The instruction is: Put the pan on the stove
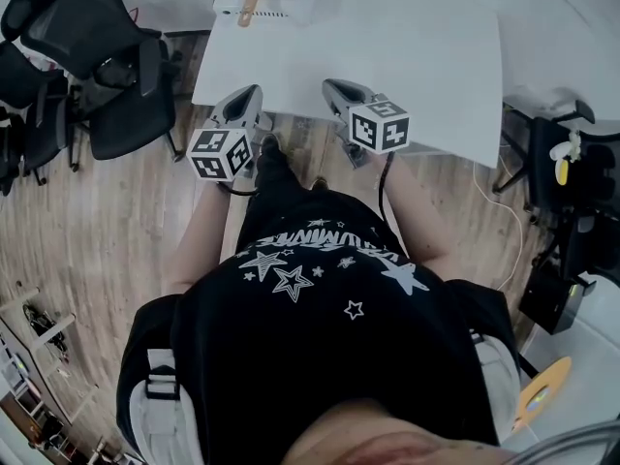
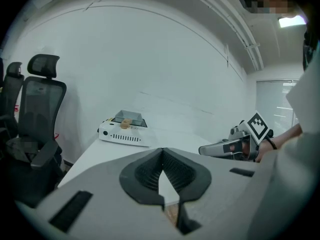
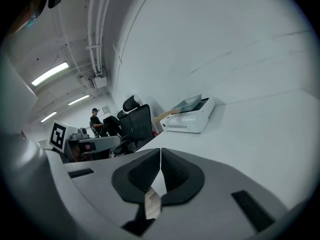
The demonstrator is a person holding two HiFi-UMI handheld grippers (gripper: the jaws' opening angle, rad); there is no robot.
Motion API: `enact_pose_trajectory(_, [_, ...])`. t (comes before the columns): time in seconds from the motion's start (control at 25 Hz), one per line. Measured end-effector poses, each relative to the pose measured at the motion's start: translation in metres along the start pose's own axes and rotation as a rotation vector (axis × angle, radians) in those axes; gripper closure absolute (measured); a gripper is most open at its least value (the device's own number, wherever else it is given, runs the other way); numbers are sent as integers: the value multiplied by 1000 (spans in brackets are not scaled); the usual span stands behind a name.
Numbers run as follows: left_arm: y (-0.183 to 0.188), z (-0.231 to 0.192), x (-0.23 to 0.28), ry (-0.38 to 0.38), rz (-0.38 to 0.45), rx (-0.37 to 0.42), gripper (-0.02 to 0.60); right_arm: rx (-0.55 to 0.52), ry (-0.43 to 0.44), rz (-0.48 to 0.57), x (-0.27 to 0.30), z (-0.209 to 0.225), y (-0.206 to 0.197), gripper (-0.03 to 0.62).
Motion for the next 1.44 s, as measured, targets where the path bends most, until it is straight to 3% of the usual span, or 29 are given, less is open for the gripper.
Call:
enact_pose_trajectory(0.32, [-17, 19, -17, -7, -33, -31, 575, -3, -27, -13, -16, -1, -17, 585])
enact_pose_trajectory(0.52, [-20, 25, -11, -53, -37, -39, 575, -77, -56, -10, -16, -4, -17, 588])
enact_pose_trajectory(0.76, [-23, 26, -18, -102, -60, -53, 575, -68, -111, -22, -16, -7, -20, 588])
enact_pose_trajectory(1.44, [-12, -7, -87, -156, -66, -71, 575, -58, -217, -6, -23, -76, -39, 588])
Point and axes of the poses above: the fingertips, and each gripper's own axes: x forward along the fingers, z to its right, y out of its top, the point moved 1 cm from there along -x, backward along the fingers, and after that the axes turned 10 degrees about z, right-handed, at the moved point
